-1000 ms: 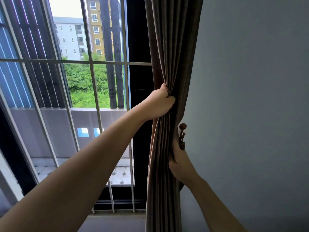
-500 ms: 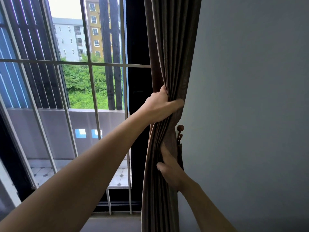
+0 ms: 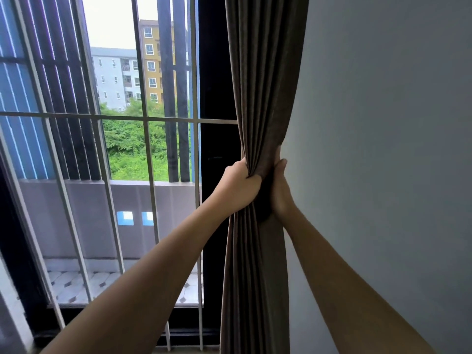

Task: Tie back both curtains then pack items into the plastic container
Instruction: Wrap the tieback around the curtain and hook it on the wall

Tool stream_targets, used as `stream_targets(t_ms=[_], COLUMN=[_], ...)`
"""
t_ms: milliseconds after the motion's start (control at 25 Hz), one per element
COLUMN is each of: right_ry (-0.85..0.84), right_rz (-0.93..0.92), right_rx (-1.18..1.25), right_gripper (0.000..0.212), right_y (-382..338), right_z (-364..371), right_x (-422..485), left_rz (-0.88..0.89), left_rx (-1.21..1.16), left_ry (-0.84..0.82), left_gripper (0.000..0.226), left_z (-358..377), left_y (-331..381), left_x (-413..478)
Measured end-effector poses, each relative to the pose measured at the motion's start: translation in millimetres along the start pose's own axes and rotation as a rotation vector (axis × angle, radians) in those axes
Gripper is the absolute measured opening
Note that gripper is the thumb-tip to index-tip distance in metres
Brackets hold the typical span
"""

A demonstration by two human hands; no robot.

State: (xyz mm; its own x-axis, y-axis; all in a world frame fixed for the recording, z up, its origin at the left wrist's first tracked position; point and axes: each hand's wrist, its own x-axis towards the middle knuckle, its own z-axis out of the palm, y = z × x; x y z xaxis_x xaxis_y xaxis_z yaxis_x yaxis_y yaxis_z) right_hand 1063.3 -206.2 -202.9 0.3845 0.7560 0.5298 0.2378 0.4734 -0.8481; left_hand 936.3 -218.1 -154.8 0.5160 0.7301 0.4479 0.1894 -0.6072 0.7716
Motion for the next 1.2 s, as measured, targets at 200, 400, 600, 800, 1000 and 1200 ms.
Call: stream_targets(t_ms=[200, 400, 600, 800, 1000, 1200], right_ry=[-0.003, -0.114, -0.179, -0.199, -0.243, -0.225], right_rz=[0.107, 0.206, 0.225, 0.204, 0.144, 0.136], right_rx=[0.104, 0.214, 0.249, 0.251, 0.186, 0.094], right_gripper=[0.07, 0.067, 0.054, 0.06, 0.059, 0.08], right_y=[-25, -31, -37, -37, -37, -22], right_z=[-6, -13, -14, -15, -12, 0], right_x=[16, 5, 1, -3, -14, -33], left_rz=[-0.013, 0.033, 0.041, -0.023, -0.288, -0.428], left_rx=[-0.154, -0.144, -0.13, 0.217, 0.326, 0.342], left_ry=[-0.022, -0.03, -0.064, -0.029, -0.216, -0.323], left_gripper=[0.027, 0.029, 0.03, 0.043, 0.01, 0.023], left_z=[-6, -6, -5, -12, -47, -54], left_y=[-13, -14, -9, -8, 29, 42], left_x=[2, 2, 3, 6, 23, 40])
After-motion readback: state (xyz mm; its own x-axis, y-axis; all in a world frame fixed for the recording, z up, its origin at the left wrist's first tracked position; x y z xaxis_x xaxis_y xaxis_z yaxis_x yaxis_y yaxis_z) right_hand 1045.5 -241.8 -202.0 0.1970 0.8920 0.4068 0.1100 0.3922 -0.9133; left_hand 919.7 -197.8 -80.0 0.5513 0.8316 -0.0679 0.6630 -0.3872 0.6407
